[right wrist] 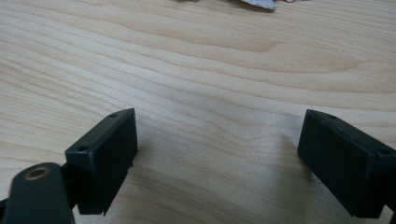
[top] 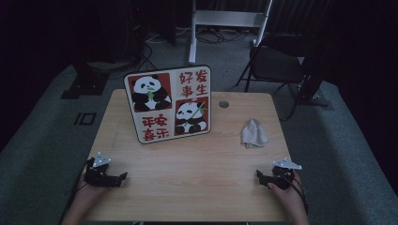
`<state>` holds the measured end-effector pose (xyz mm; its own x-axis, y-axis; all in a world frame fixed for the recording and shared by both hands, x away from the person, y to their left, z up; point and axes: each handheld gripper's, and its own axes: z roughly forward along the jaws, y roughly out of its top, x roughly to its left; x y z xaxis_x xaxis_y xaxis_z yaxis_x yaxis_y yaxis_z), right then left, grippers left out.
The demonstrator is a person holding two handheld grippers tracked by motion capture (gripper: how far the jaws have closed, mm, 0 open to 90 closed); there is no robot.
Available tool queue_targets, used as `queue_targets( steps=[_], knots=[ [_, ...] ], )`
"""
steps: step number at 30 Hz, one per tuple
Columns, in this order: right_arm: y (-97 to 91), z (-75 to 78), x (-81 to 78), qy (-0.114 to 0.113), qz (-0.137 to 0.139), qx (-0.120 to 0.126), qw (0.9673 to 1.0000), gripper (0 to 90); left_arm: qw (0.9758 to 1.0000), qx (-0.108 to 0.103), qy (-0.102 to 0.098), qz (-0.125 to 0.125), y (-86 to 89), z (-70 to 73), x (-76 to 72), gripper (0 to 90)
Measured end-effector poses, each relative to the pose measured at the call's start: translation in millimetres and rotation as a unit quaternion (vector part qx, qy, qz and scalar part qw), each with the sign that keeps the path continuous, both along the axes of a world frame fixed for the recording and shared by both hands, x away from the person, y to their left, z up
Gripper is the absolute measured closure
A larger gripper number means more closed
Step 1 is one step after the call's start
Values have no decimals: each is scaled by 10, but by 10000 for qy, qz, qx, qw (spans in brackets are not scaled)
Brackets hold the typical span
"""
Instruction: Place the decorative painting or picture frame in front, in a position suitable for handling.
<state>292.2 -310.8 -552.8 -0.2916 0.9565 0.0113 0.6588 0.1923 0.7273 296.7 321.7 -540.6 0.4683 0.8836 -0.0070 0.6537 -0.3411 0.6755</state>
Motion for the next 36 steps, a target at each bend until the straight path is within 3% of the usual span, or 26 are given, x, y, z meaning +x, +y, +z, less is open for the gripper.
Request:
queue_targets(
  steps=[6, 13, 19, 25, 32, 36],
  knots=[
    [0, 0, 0, 1, 3, -1, 10000, 116, 9997, -218, -64, -50, 47, 74, 129, 13],
    [0, 0, 0, 1, 3, -1, 10000, 116, 9997, -159, -145, -123, 5, 124, 273, 13],
    [0, 0, 0, 2, 3, 0, 10000, 116, 9992, -285, -226, -187, -13, 203, 409, 13],
    [-1, 0, 0, 0, 3, -1, 10000, 116, 9983, -414, -363, -214, -14, 360, 578, 13],
    [-1, 0, 0, 0, 5, -3, 10000, 116, 9976, -354, -530, -268, -69, 527, 726, 13],
    [0, 0, 0, 0, 2, -1, 10000, 116, 9969, -426, -577, -336, -102, 626, 833, 13]
  ],
)
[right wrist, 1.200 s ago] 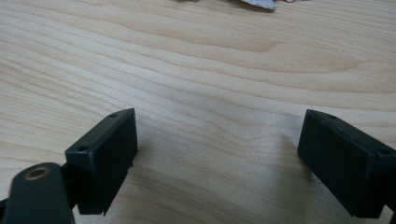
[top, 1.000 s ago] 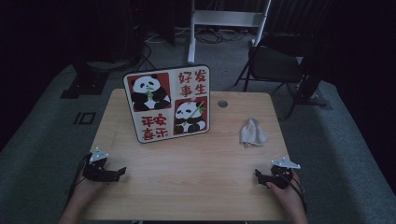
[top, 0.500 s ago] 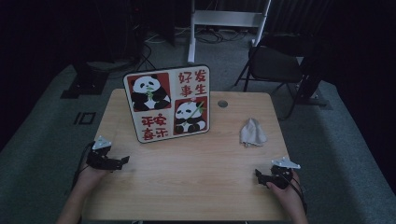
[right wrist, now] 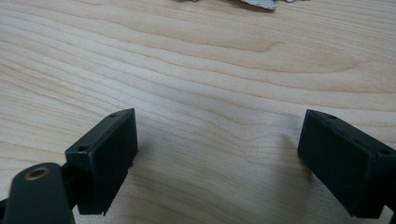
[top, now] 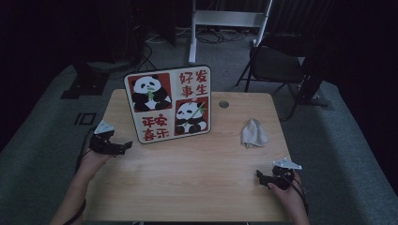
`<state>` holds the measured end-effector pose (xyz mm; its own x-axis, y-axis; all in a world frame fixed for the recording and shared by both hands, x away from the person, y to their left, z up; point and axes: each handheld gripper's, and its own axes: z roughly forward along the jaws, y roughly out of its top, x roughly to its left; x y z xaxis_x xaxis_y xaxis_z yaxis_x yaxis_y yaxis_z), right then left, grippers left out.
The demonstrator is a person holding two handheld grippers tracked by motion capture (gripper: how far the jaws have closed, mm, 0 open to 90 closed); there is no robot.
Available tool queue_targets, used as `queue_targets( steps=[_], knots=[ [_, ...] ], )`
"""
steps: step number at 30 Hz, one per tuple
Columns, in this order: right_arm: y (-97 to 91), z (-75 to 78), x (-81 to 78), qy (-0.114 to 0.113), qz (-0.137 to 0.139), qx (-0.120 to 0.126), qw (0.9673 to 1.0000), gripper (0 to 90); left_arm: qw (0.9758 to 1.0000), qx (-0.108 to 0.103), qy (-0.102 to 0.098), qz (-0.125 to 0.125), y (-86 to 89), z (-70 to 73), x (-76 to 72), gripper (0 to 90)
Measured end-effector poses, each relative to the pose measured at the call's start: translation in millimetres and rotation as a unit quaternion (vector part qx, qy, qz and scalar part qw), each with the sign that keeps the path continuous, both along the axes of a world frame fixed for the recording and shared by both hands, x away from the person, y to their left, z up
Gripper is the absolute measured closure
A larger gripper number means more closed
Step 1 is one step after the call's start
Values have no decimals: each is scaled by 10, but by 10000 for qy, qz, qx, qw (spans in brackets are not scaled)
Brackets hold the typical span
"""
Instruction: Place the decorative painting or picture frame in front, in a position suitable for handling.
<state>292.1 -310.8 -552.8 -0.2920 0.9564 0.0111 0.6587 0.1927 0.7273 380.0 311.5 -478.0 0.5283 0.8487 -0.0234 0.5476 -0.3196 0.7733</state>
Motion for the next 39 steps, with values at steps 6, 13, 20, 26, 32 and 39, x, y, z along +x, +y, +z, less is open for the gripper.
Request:
queue_targets(
  steps=[6, 13, 20, 26, 32, 39],
  knots=[
    [0, 0, 0, 0, 2, -3, 10000, 115, 9997, -156, -181, -42, -41, 125, 115, 31],
    [0, 0, 0, 0, 2, -4, 10000, 116, 9993, -134, -313, -126, -135, 243, 227, 36],
    [1, 0, 0, 0, -1, -1, 10000, 116, 9977, -298, -535, -298, -215, 380, 373, 51],
    [0, 0, 0, 1, 0, -1, 10000, 116, 9968, -327, -642, -344, -235, 459, 556, 83],
    [0, 0, 0, 3, 0, -1, 10000, 116, 9961, -411, -620, -469, -277, 460, 660, 159],
    [0, 0, 0, 0, 3, -5, 10000, 116, 9937, -615, -611, -704, -307, 349, 711, 402]
  ],
)
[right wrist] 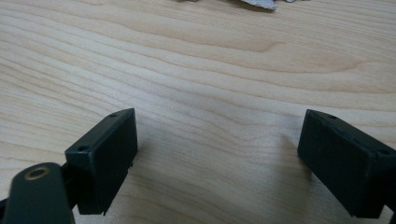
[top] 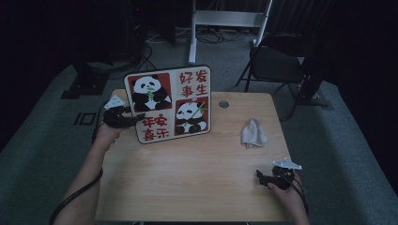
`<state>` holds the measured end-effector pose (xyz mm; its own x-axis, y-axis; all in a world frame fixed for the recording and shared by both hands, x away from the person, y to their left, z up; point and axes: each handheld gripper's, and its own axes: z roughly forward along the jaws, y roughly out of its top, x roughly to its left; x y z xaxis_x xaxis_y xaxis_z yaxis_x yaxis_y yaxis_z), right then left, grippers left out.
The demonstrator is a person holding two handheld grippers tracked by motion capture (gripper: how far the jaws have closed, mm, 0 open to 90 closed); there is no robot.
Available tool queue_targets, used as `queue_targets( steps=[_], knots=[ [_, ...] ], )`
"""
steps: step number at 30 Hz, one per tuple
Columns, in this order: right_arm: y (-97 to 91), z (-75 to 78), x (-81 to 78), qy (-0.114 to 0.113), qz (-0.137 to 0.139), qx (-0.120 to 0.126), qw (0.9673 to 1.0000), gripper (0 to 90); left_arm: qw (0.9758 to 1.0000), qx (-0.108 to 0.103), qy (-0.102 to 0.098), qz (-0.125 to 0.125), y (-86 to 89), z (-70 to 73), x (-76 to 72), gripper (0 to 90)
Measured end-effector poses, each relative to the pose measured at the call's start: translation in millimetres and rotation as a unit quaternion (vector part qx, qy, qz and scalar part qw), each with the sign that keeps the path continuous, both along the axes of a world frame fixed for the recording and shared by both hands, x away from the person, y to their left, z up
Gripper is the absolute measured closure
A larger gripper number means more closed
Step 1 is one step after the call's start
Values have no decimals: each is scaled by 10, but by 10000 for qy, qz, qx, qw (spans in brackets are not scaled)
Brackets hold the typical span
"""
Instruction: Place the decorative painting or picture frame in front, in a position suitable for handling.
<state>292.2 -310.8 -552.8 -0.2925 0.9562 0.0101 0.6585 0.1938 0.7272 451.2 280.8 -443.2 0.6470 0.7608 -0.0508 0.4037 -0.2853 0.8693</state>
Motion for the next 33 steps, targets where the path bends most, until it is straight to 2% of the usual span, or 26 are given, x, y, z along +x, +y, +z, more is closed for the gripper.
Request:
queue_targets(
  steps=[1, 5, 6, 8, 11, 13, 18, 19, 21, 24, 30, 33],
  knots=[
    [0, 0, 0, 0, 0, -1, 10000, 116, 10000, -49, -25, -32, 0, -15, -3, 464],
    [0, 0, 0, 1, -1, 1, 10000, 116, 9999, -127, 30, -51, 12, -33, -7, 506],
    [0, 0, 0, 2, -1, 0, 10000, 116, 9995, -271, 161, -63, 60, -43, -9, 537],
    [0, 0, 0, 0, 0, 0, 10000, 116, 9995, -253, 167, -38, 68, -42, -18, 574],
    [1, 0, 0, 1, -3, 4, 10000, 116, 9995, -228, 175, -93, 81, -34, -70, 591],
    [0, 0, 0, 1, -1, 2, 10000, 116, 9991, -320, 228, -160, 96, -33, -115, 617],
    [0, 0, 0, -1, 0, 1, 10000, 116, 9991, -301, 164, -255, 92, -42, -230, 672],
    [0, 0, 0, 0, 0, 0, 10000, 116, 9988, -367, 170, -278, 82, -50, -287, 681],
    [0, 0, 0, 0, 1, 0, 10000, 116, 9985, -414, 189, -299, 80, -53, -307, 704],
    [0, 0, 0, -1, 1, 1, 10000, 116, 9979, -528, 107, -367, 53, -85, -414, 722],
    [0, 0, 0, -3, 3, 0, 10000, 116, 9963, -779, 114, -331, -8, -120, -523, 757],
    [0, 0, 0, -2, 2, 1, 10000, 116, 9955, -888, 182, -288, -52, -125, -570, 770]
  ],
)
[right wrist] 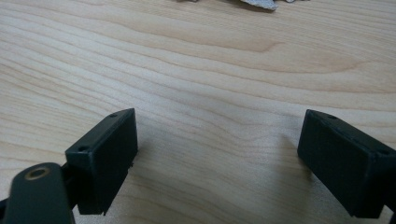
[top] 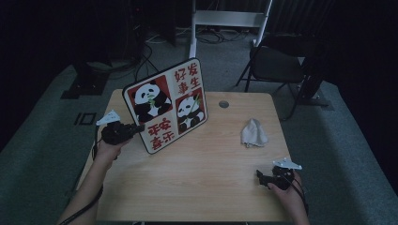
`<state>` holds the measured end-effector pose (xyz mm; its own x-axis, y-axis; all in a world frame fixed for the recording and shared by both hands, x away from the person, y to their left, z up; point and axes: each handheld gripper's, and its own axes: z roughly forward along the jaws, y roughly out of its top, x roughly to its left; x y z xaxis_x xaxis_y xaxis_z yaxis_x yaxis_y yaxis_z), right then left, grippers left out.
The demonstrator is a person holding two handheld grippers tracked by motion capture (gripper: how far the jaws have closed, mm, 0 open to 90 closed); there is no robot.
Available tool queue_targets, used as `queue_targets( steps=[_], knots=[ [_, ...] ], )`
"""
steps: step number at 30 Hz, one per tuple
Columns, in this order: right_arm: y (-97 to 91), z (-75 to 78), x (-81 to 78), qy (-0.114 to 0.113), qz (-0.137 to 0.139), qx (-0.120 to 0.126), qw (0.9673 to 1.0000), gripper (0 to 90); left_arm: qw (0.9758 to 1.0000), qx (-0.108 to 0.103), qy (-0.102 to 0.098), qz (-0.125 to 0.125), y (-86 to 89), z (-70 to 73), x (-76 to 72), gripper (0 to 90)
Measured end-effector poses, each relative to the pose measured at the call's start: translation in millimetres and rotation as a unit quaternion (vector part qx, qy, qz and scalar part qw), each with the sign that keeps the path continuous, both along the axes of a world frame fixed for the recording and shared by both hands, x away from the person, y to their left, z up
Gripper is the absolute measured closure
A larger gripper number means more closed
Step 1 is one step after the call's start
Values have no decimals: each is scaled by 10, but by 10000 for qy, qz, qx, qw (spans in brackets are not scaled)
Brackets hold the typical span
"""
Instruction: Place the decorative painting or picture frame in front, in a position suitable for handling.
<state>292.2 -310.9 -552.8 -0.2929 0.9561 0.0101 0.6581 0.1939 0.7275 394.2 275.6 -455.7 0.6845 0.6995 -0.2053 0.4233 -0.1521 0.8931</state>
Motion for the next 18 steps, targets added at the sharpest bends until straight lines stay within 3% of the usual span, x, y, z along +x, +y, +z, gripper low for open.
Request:
queue_targets(
  steps=[9, 13, 18],
  knots=[
    [1, 0, -1, 1, 2, 3, 10000, 117, 9996, -22, 116, 258, -138, 17, -132, 790],
    [1, 0, -1, 2, 1, 4, 10000, 118, 9993, 13, 28, 372, -194, 10, -211, 790],
    [1, 0, -1, 2, 2, 5, 10000, 118, 9995, -128, -103, 284, -244, -29, -293, 790]
  ],
)
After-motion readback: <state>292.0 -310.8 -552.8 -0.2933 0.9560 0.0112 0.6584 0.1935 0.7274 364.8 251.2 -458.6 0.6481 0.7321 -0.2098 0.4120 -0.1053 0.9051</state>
